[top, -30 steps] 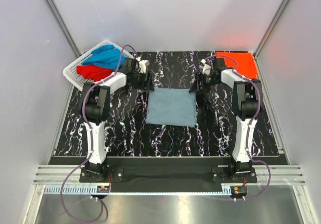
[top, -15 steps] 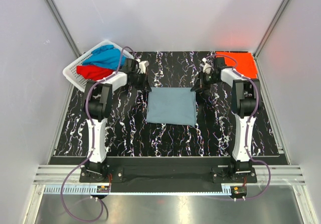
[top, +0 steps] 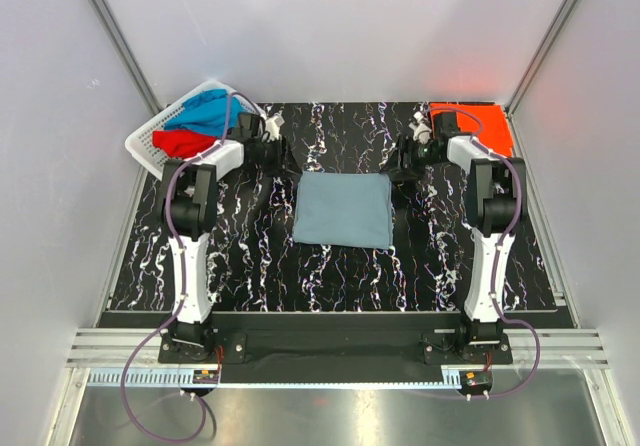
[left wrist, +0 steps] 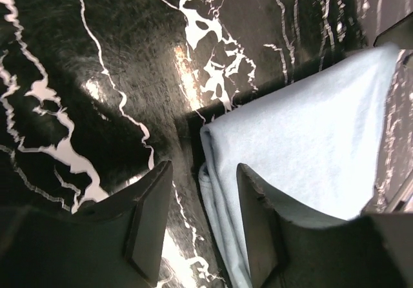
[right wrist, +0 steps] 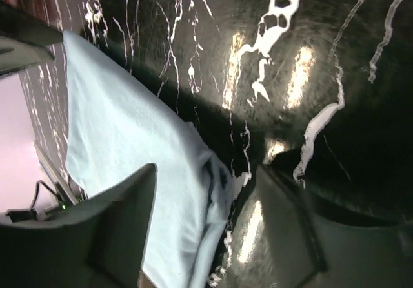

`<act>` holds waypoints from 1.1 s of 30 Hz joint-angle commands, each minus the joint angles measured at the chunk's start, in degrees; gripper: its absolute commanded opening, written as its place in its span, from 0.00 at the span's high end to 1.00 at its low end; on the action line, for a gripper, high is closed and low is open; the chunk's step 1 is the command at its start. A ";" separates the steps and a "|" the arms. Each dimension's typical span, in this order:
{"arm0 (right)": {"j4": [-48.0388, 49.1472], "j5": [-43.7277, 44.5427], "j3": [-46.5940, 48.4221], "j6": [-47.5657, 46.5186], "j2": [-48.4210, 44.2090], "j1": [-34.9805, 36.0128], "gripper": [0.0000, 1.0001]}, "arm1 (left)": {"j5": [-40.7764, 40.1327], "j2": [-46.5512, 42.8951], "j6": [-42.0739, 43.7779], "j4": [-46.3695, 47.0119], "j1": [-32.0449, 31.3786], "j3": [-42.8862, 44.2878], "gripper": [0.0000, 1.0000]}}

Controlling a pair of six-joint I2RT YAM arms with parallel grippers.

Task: Fold and stack the t-shirts
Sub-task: Fold the tshirt, then neatly place the folded tshirt to the corner

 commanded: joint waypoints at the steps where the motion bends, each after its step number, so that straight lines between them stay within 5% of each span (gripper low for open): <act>1: -1.97 3.36 0.34 -0.33 -7.56 -0.24 0.24 | 0.59 -7.51 -2.16 -0.21 0.84 1.47 0.52; 8: -7.42 1.69 2.36 -2.79 -3.88 -0.24 0.15 | -5.92 -27.79 -7.07 5.15 -2.23 -15.40 0.51; 14: -8.22 -1.47 2.18 -4.73 -3.08 -0.24 0.11 | -6.36 -36.69 -13.23 12.35 -8.47 -32.45 0.50; 24: -8.66 -0.69 0.96 -5.35 -2.37 0.81 0.05 | -13.03 -35.22 -13.85 12.89 -13.58 -43.63 0.50; 33: -11.11 -1.91 3.23 -8.42 1.13 2.39 0.00 | -19.80 -30.03 -11.65 8.76 -13.31 -43.02 0.50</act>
